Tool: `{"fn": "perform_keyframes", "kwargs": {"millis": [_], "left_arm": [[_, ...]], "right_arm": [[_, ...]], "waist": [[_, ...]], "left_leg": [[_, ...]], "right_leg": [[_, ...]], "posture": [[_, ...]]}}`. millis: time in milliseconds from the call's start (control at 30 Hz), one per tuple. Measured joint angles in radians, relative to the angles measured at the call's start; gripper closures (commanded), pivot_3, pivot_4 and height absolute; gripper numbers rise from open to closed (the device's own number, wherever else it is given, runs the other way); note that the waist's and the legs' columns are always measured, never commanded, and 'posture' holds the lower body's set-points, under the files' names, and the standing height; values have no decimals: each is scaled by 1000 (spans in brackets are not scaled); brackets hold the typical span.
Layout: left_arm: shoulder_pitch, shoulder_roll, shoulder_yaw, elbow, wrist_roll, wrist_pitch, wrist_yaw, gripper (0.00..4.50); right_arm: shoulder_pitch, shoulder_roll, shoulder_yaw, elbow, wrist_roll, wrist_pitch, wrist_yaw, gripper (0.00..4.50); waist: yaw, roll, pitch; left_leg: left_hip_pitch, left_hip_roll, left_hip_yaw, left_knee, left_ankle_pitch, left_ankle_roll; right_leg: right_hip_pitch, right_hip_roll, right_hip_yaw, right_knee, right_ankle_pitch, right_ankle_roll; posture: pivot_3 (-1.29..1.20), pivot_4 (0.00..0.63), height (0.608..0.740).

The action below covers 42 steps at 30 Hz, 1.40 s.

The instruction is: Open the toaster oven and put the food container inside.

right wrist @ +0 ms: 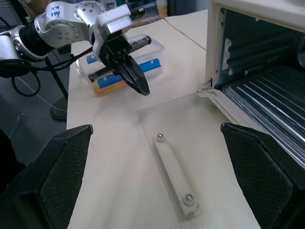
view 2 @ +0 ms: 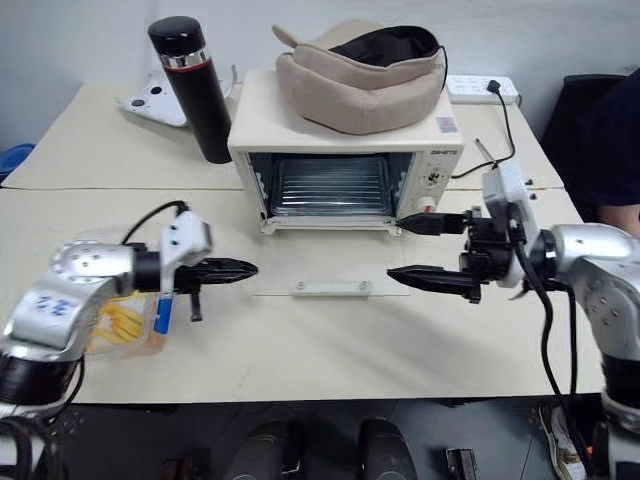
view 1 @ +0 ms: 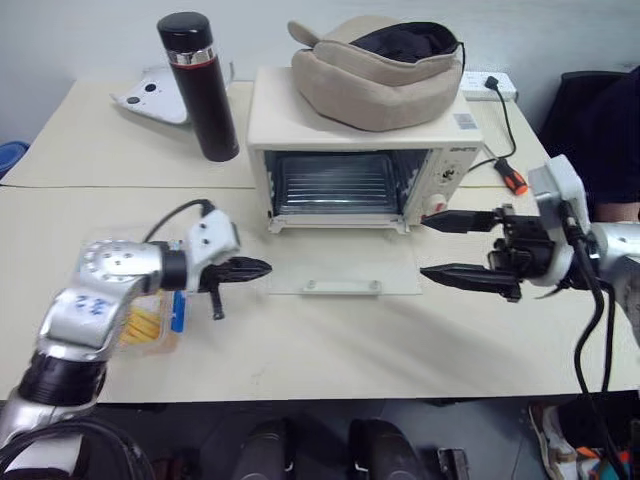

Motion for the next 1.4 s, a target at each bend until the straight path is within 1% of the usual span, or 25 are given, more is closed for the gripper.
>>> {"fn": "perform_keyframes", "kwargs": {"millis": [33, 100, 167, 200, 233, 267, 333, 400, 433, 467, 500, 567, 633, 733, 867, 967, 1067, 1167, 1300, 1400], "left_arm": [[45, 14, 56, -45, -33, 36, 4, 3872], [152, 28, 202, -142, -126, 140, 15, 3316], [283, 23, 421, -265, -265, 280, 41, 2648], [324, 17, 508, -310, -323, 329, 56, 2422], [379, -2, 620, -363, -394, 386, 83, 2077], [422, -19, 698, -400, -448, 422, 101, 1803], [584, -93, 917, -495, -563, 485, 152, 1140], [711, -159, 1047, -538, -626, 501, 194, 571], [803, -208, 1127, -558, -669, 498, 222, 141], [845, -228, 1159, -566, -687, 493, 236, 35], [885, -258, 1196, -574, -707, 479, 252, 35], [968, -346, 1253, -579, -730, 443, 325, 35], [1019, -414, 1271, -551, -744, 436, 434, 35], [1076, -475, 1273, -472, -833, 423, 586, 35], [1154, -525, 1241, -440, -1027, 366, 768, 35], [1174, -534, 1150, -442, -1183, 286, 925, 35], [1173, -510, 1049, -446, -1308, 199, 1089, 35], [1162, -450, 941, -441, -1429, 94, 1305, 35], [1164, -357, 839, -428, -1518, 1, 1545, 35], [1140, -330, 775, -424, -1565, -82, 1681, 35]], "right_arm": [[-28, 13, 26, 23, -14, -12, 14, 0], [-87, 42, 72, 74, -43, -38, 53, 0], [-144, 73, 126, 139, -81, -72, 103, 0], [-161, 78, 146, 167, -97, -84, 122, 0], [-183, 92, 170, 197, -116, -102, 148, 0], [-195, 100, 186, 217, -131, -113, 168, 0], [-249, 134, 231, 280, -160, -139, 227, 0], [-286, 153, 249, 333, -181, -155, 264, 0], [-312, 168, 260, 367, -198, -169, 287, 0], [-325, 176, 264, 387, -207, -179, 299, 0], [-341, 191, 271, 403, -217, -188, 308, 0], [-379, 222, 298, 449, -240, -213, 332, 0], [-400, 245, 307, 496, -258, -233, 342, 0], [-415, 264, 321, 537, -276, -253, 348, 0], [-416, 265, 337, 553, -280, -266, 350, 0], [-416, 265, 338, 553, -279, -268, 351, 0], [-416, 265, 338, 548, -278, -267, 351, 0], [-412, 265, 337, 539, -277, -261, 351, 0], [-388, 262, 333, 501, -271, -244, 351, 0], [-365, 258, 326, 480, -266, -230, 349, 0]], "waist": [[-5, 0, 0], [-13, 0, 0], [-20, 0, 0], [-18, 0, 0], [-17, 0, 0], [-17, 0, 0], [-18, 0, 0], [-17, 0, 0], [-16, -1, 0], [-12, -1, 0], [-13, -1, 0], [-17, -1, 0], [-15, -1, 0], [-17, -1, 0], [-19, -1, 0], [-18, -1, 0], [-21, -1, 0], [-21, 0, 0], [-21, 0, 0], [-20, 0, 0]], "left_leg": [[0, 0, 0, 0, 0, 0], [0, 0, -1, 0, 0, 0], [0, 0, -2, 0, 0, 0], [0, 0, -2, 0, 0, 0], [0, 0, -2, 0, 0, -1], [0, 0, -2, 0, 0, -1], [0, 0, -3, 0, 0, -1], [0, 0, -3, 0, 0, -1], [1, 0, -3, 0, -1, -1], [1, 0, -4, 0, -1, -1], [1, -1, -4, 0, -1, -2], [1, -1, -4, -1, -2, -2], [1, -1, -4, -2, -3, -2], [1, 0, -4, -3, -4, -2], [1, 0, -4, -3, -7, -2], [1, 0, -4, -3, -10, -8], [1, 0, -4, -3, -9, -8], [1, 0, -4, -3, -7, -3], [1, 0, -3, -3, -6, -2], [1, 0, -3, -2, -6, -2]], "right_leg": [[0, 0, 0, 0, 0, 0], [0, 0, 0, 0, 0, 0], [0, 0, 0, -1, 0, 0], [1, -1, 0, -1, 0, 0], [1, -1, 0, -2, 0, 0], [1, -1, 0, -3, 0, 0], [2, -1, 0, -7, 0, 0], [2, -1, 0, -7, 0, 0], [2, -1, 0, -7, 0, -1], [2, -2, -1, -8, 0, -1], [2, -2, 0, -8, 0, -1], [2, -2, 1, -8, 0, -1], [2, -2, 1, -8, -1, -2], [1, -2, 1, -8, -1, -3], [1, -3, 2, -10, -1, -3], [1, -3, 2, -10, -1, -4], [1, -3, 2, -10, -2, -4], [1, -3, 2, -10, -2, -4], [1, -3, 1, -10, -2, -4], [2, -3, 1, -10, -2, -4]], "posture": [[0, 150, 740], [0, 150, 740], [0, 150, 740], [0, 150, 740], [0, 150, 740], [0, 150, 740], [0, 150, 740], [0, 150, 740], [0, 150, 740], [0, 150, 740], [0, 150, 740], [0, 150, 740], [0, 150, 740], [0, 150, 740], [0, 150, 740], [0, 150, 740], [0, 150, 740], [0, 150, 740], [0, 150, 740], [0, 150, 740]]}}
